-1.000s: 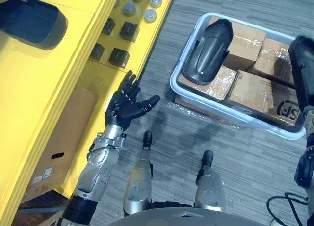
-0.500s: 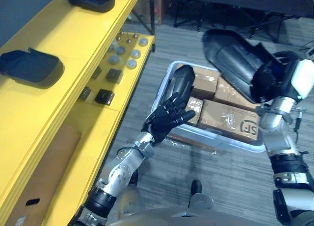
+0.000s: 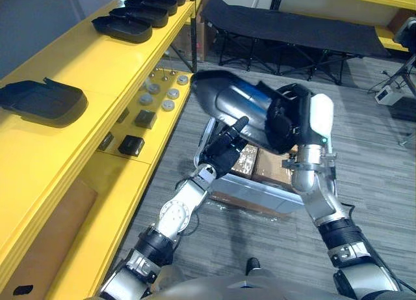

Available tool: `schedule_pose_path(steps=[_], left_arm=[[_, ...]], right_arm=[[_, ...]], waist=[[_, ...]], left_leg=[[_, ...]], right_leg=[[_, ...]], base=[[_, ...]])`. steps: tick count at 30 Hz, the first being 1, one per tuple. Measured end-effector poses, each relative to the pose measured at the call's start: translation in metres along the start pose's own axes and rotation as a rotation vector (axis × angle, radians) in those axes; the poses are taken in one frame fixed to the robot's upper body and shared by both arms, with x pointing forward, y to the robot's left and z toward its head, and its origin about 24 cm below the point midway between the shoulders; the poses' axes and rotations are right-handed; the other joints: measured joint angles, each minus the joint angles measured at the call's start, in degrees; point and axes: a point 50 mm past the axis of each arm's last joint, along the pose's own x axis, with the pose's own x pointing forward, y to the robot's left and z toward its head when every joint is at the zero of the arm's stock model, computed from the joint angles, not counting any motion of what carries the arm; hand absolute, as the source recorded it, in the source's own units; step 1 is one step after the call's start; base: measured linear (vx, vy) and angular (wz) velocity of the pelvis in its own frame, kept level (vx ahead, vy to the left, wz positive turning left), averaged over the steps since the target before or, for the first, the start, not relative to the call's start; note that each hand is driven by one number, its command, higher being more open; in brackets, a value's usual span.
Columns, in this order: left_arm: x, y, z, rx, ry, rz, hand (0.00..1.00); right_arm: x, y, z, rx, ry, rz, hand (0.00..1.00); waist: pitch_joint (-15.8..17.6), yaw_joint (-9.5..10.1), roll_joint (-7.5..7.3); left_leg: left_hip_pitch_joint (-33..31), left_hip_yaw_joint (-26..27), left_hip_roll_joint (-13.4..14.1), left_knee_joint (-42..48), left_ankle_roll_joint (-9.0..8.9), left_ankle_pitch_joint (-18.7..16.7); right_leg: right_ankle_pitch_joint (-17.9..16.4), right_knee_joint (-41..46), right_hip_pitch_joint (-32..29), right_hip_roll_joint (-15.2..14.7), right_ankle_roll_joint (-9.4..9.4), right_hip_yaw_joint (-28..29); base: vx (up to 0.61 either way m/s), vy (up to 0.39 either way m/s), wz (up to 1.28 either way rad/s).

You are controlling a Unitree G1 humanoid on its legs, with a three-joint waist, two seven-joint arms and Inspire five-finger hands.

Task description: Walk over and take three plastic housings, then place them on the shelf

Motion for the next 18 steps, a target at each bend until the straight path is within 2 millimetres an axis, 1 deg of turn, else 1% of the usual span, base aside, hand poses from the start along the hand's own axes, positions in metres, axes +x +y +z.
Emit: schedule_pose_path(steps=[2,6,8,9,12,18], left_arm=[[0.001,0.000,-0.005,-0.014,-0.005,0.003,1.00],[0.001,0.001,-0.006,-0.033,-0.016,0.007,1.00],[0.001,0.001,-0.007,-0.032,-0.024,0.012,1.00],[0.001,0.001,-0.007,-0.031,-0.029,0.018,0.00],[0.001,0.002,-0.006,-0.034,-0.063,0.051,0.00],[0.000,0.007,0.002,-0.058,-0.164,0.158,0.00]], right_arm=[[-0.009,0.011,0.005,0.043,0.009,0.027,0.00],[-0.012,0.017,0.010,0.067,0.006,0.037,0.00],[-0.014,0.022,0.015,0.089,0.003,0.038,0.00],[-0.016,0.024,0.016,0.096,0.001,0.044,0.00],[-0.018,0.028,0.018,0.109,0.006,0.045,0.00],[-0.024,0.037,0.027,0.171,0.021,0.055,0.00]], waist=[[-0.03,0.09,0.04],[-0.24,0.10,-0.04],[-0.99,0.14,-0.22],[-1.43,0.15,-0.32],[-2.60,0.23,-0.64],[-2.93,0.40,-0.84]], left_leg=[[0.33,0.00,-0.01,0.00,-0.01,-0.01],[0.33,0.03,-0.07,0.01,-0.08,0.04],[0.33,0.03,-0.16,0.01,-0.13,0.07],[0.33,0.03,-0.20,0.02,-0.13,0.07],[0.53,0.02,-0.32,0.02,-0.12,0.07],[1.22,0.00,-0.33,0.02,0.07,-0.05]], right_leg=[[-0.01,-0.02,0.37,0.00,-0.01,-0.02],[0.00,-0.04,0.40,-0.04,-0.01,-0.02],[0.00,-0.08,0.47,-0.12,0.00,-0.07],[0.00,-0.11,0.52,-0.16,0.00,-0.11],[0.00,-0.25,0.84,-0.27,0.00,-0.19],[0.00,-0.49,1.64,-0.27,0.01,-0.24]], base=[[0.00,0.000,0.00],[0.00,0.000,0.00],[0.00,0.000,0.00],[0.00,0.000,0.00],[0.00,0.000,0.00],[-0.02,-0.006,0.00]])
